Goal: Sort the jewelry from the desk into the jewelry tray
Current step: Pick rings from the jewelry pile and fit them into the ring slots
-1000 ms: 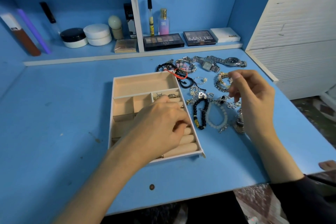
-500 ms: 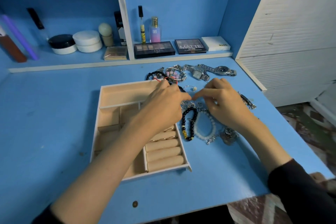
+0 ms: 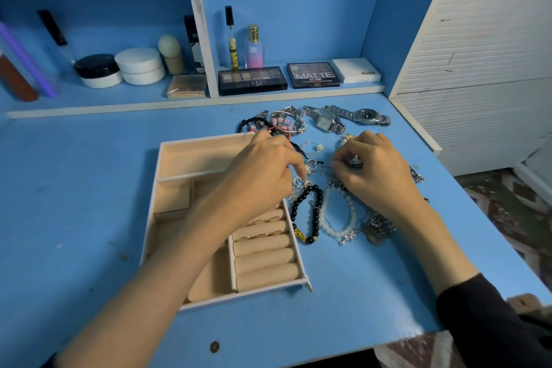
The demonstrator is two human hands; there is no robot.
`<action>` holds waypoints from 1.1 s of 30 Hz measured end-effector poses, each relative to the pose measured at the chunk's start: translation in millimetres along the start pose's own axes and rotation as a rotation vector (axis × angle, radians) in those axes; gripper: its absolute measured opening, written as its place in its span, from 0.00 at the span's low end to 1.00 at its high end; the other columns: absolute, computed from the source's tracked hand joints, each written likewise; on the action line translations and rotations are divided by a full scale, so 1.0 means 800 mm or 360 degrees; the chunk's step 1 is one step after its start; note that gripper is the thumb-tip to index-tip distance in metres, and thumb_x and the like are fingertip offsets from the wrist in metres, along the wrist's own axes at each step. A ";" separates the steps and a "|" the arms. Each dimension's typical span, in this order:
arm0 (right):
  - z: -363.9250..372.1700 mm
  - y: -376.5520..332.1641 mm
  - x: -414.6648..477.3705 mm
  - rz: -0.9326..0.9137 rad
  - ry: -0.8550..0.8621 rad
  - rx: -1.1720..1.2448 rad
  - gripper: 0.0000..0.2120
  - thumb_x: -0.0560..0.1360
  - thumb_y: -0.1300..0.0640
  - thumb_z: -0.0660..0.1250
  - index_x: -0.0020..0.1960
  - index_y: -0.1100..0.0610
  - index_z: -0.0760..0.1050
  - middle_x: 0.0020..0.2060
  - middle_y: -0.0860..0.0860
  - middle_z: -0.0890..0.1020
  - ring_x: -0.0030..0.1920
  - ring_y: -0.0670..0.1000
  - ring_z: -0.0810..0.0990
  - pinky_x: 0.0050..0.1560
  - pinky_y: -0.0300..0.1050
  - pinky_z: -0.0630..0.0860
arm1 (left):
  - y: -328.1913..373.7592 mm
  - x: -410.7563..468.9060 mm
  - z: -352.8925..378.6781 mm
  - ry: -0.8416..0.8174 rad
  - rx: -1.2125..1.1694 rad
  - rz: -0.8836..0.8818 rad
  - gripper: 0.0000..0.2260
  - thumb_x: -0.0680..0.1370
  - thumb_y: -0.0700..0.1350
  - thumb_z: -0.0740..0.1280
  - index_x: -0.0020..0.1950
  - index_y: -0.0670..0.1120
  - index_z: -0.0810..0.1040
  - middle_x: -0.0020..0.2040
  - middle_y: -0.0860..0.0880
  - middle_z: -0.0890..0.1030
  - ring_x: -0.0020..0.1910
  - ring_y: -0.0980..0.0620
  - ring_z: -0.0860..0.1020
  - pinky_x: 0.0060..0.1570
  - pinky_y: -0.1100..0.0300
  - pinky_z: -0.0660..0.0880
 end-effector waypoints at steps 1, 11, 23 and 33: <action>0.002 0.001 0.000 0.0016 -0.0044 -0.0028 0.05 0.72 0.51 0.69 0.44 0.53 0.79 0.41 0.49 0.73 0.48 0.52 0.70 0.42 0.45 0.66 | -0.001 0.001 -0.002 0.0016 -0.0016 -0.0008 0.17 0.76 0.35 0.57 0.47 0.53 0.82 0.54 0.54 0.76 0.51 0.57 0.62 0.57 0.59 0.65; 0.016 0.003 0.004 0.0048 -0.0277 0.0046 0.08 0.70 0.50 0.70 0.48 0.50 0.79 0.44 0.50 0.73 0.50 0.52 0.67 0.53 0.51 0.68 | -0.003 0.004 -0.006 0.0047 -0.0040 -0.0018 0.17 0.76 0.35 0.58 0.48 0.54 0.81 0.53 0.54 0.77 0.50 0.56 0.63 0.50 0.63 0.63; 0.017 0.005 0.004 0.0032 -0.0327 -0.0019 0.09 0.70 0.47 0.68 0.50 0.47 0.76 0.44 0.48 0.70 0.49 0.49 0.63 0.49 0.46 0.59 | 0.003 0.009 -0.003 0.0056 -0.0016 0.0006 0.15 0.77 0.37 0.59 0.49 0.53 0.81 0.53 0.54 0.77 0.50 0.57 0.63 0.49 0.66 0.60; 0.004 -0.002 0.000 -0.0082 -0.0099 0.0034 0.04 0.70 0.52 0.70 0.43 0.48 0.77 0.41 0.48 0.72 0.47 0.49 0.65 0.47 0.44 0.56 | 0.004 0.008 -0.003 0.0056 -0.0005 0.0018 0.15 0.77 0.36 0.59 0.49 0.53 0.81 0.53 0.54 0.77 0.49 0.56 0.64 0.48 0.65 0.61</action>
Point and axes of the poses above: each hand's wrist, its own x-axis towards the middle knuckle, its own z-axis out of the palm, y = z × x, the point moved 8 cm from there along x, towards the middle knuckle
